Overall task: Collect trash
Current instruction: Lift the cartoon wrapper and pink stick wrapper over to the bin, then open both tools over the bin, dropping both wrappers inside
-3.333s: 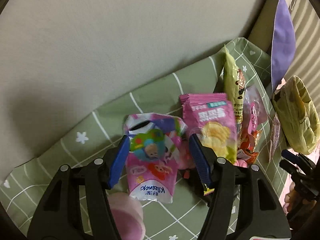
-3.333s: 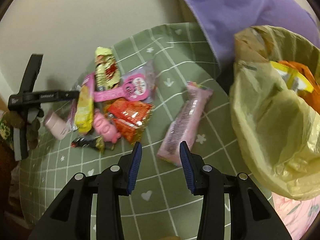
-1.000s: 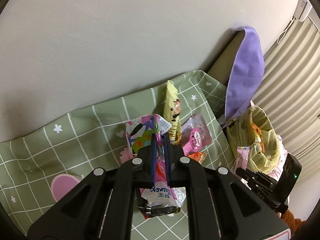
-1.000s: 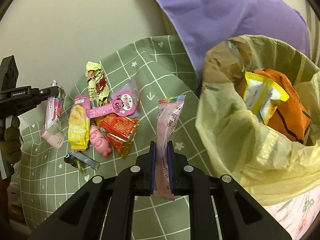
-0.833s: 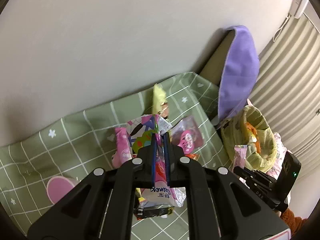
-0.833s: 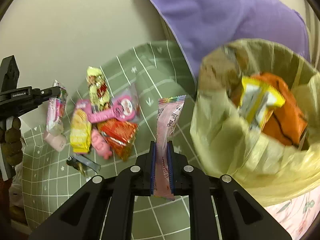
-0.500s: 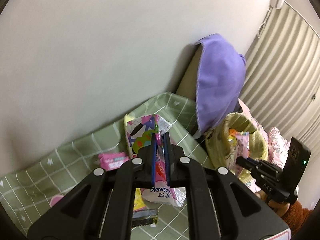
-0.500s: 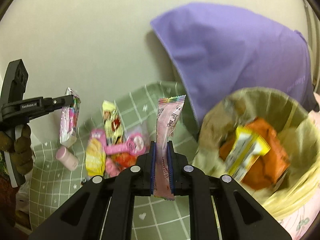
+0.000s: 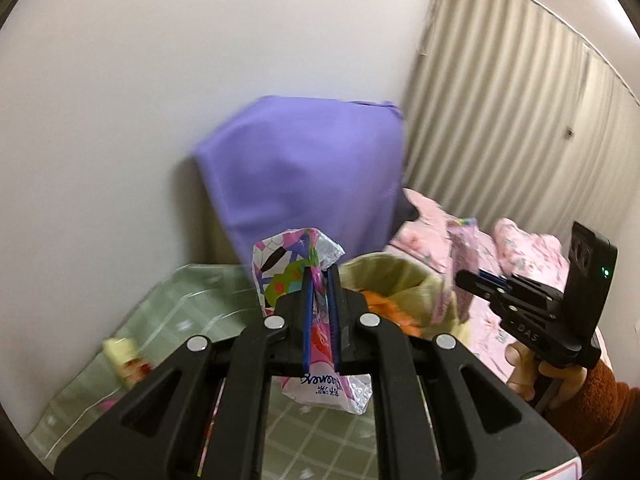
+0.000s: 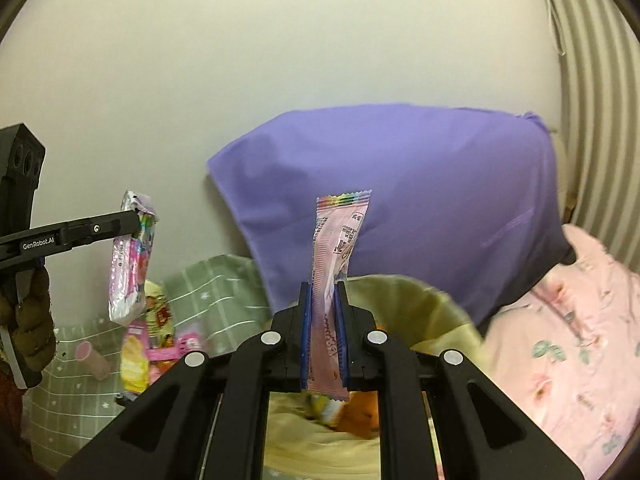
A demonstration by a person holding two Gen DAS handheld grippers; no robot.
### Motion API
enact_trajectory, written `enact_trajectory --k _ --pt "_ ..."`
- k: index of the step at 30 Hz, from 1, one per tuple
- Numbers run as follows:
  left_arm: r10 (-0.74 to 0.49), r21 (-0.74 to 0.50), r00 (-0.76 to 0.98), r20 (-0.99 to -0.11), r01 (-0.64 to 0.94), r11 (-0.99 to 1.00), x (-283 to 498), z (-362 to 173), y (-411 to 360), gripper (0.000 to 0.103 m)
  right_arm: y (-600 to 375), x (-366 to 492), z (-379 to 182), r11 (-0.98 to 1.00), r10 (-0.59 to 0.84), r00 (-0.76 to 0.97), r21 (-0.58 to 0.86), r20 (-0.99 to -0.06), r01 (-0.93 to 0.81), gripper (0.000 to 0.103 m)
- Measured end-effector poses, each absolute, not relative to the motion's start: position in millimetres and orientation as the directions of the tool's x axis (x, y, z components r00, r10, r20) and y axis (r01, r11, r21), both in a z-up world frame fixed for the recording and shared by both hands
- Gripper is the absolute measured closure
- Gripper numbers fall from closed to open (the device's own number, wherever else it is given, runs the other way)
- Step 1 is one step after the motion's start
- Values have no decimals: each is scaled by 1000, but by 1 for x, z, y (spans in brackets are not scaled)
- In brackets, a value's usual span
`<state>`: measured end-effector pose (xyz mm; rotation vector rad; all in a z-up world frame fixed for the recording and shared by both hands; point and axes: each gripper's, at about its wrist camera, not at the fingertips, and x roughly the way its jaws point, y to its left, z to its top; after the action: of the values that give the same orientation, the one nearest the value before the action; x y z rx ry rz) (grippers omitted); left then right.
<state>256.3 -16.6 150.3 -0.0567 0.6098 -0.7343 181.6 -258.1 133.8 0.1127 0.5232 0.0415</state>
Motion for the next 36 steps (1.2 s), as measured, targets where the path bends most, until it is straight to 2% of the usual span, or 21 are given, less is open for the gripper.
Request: enact_trajectory --k 9,13,18,21,29,36 --pt "-746 -296 441 -499 722 625 256 140 -106 96 -309 158 135 994 -16 872 84 -489 65 91" --pt "-716 -286 417 -560 714 639 266 115 -138 96 -327 154 130 993 -16 863 92 -505 73 91" --pt "-708 -348 350 -614 685 640 276 79 -160 96 -340 162 116 992 14 848 112 -530 54 91" --pt "-672 -328 340 -658 674 662 282 62 -168 96 -343 168 110 992 28 842 120 -538 44 91" --pt "-543 -241 375 -752 610 755 293 30 -159 96 -340 191 93 990 91 818 139 -568 -13 91" --pt "-508 -238 383 -771 566 789 294 22 -137 96 -324 210 70 989 136 766 125 -628 -74 91"
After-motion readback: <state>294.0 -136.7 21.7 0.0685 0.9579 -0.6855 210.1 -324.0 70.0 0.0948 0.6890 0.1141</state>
